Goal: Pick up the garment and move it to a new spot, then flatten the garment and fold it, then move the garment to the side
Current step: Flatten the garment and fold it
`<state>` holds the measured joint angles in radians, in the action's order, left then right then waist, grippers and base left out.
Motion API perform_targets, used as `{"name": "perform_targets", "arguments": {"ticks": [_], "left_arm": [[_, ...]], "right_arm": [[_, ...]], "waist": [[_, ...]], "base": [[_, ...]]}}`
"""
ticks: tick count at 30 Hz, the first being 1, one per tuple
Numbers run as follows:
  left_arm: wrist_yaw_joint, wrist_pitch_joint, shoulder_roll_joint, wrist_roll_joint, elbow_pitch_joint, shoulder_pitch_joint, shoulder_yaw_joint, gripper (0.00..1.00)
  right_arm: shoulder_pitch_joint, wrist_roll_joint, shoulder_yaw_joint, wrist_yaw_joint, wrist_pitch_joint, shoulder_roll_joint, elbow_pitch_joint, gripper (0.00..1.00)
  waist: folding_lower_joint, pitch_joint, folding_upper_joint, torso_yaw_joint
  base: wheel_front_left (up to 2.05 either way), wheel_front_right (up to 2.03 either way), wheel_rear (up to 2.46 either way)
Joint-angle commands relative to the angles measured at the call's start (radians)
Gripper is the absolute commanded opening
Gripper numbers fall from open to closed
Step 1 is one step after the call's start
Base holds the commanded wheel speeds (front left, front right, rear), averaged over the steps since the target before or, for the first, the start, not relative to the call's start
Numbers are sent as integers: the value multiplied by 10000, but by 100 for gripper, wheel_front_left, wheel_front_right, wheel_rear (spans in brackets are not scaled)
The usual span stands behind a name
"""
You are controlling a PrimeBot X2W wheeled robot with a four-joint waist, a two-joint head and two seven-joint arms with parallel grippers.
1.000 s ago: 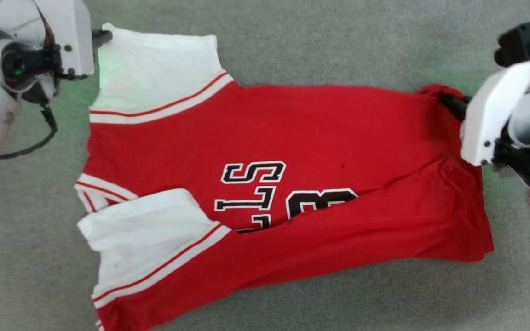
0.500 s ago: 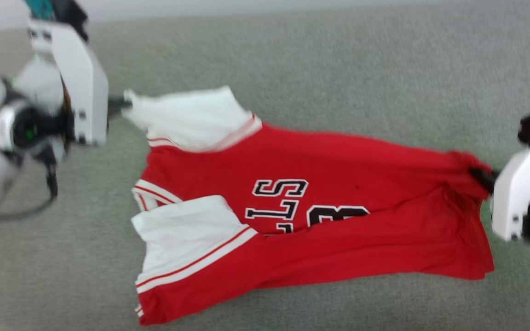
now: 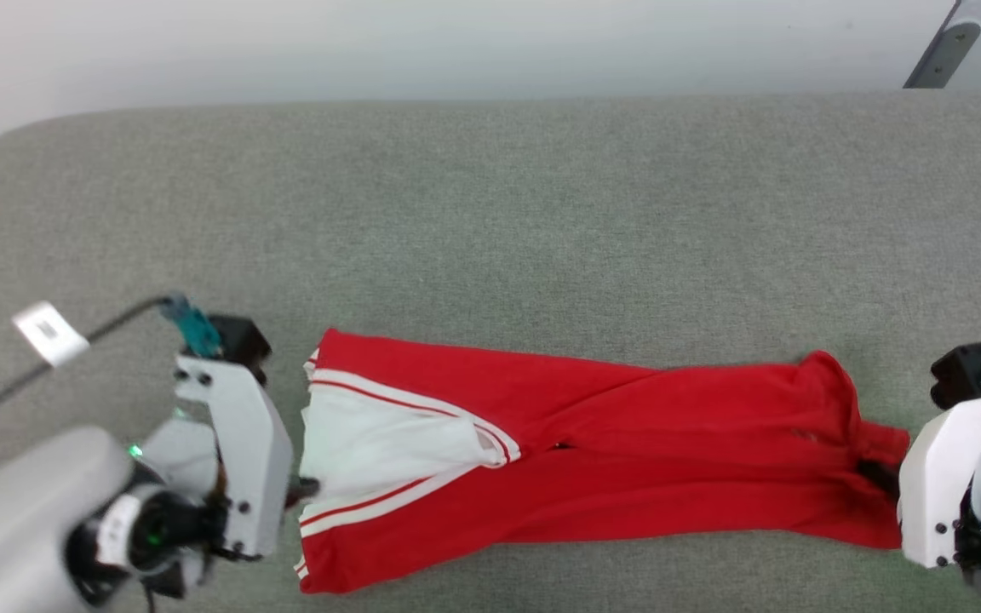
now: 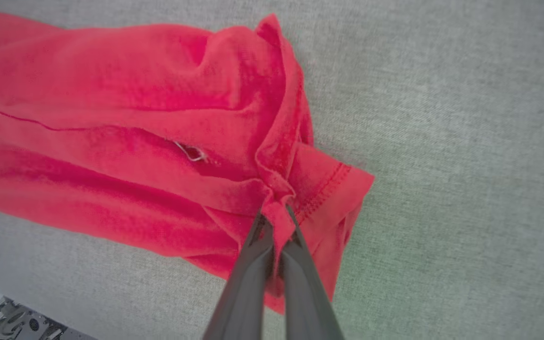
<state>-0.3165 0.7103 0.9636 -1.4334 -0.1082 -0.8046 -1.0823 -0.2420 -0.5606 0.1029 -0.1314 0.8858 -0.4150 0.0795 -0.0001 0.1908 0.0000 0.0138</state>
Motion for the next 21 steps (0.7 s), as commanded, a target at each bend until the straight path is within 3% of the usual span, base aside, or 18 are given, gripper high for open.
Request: {"name": "perform_targets", "arguments": {"ticks": [1, 4, 5, 7, 8, 9, 10, 11, 21], "left_arm": [[62, -158, -190, 44, 208, 164, -41, 0], [328, -364, -597, -4, 848, 362, -136, 0], [406, -447, -745, -64, 1096, 390, -105, 0], [615, -581, -950, -99, 1482, 474, -105, 6], [700, -713, -1023, -46, 1621, 470, -78, 42], [744, -796, -1092, -62, 1765, 517, -59, 83], [802, -865, -1148, -87, 1847, 562, -48, 91], [828, -959, -1168, -82, 1907, 575, -29, 100], [825, -2420, -711, -233, 1297, 1293, 562, 100]], "right_arm": [[-22, -74, 32, 17, 35, 92, 151, 0], [-299, -30, 182, 17, 30, 232, 440, 2], [-377, -45, 212, 17, 6, 274, 545, 27], [-516, -50, 327, 17, 33, 311, 718, 38], [-560, -101, 327, 17, 78, 352, 791, 48], [-611, -122, 359, 17, 114, 365, 839, 95], [-653, -154, 380, 17, 157, 342, 886, 100], [-685, -221, 402, 17, 218, 325, 897, 100], [-610, -634, -246, 17, 838, 236, 489, 100]], "waist": [[1, -40, 0, 18], [1, -93, 0, -3], [1, -115, 0, -5], [1, -184, 0, -25], [1, -230, 0, -27], [1, -282, 0, -24], [1, -335, 0, -12], [1, -392, 0, -1], [1, -938, 0, 191]], "base": [[0, 0, 0], [0, 0, 0], [0, 0, 0], [0, 0, 0], [0, 0, 0], [0, 0, 0], [0, 0, 0], [0, 0, 0], [0, 0, 0]]}}
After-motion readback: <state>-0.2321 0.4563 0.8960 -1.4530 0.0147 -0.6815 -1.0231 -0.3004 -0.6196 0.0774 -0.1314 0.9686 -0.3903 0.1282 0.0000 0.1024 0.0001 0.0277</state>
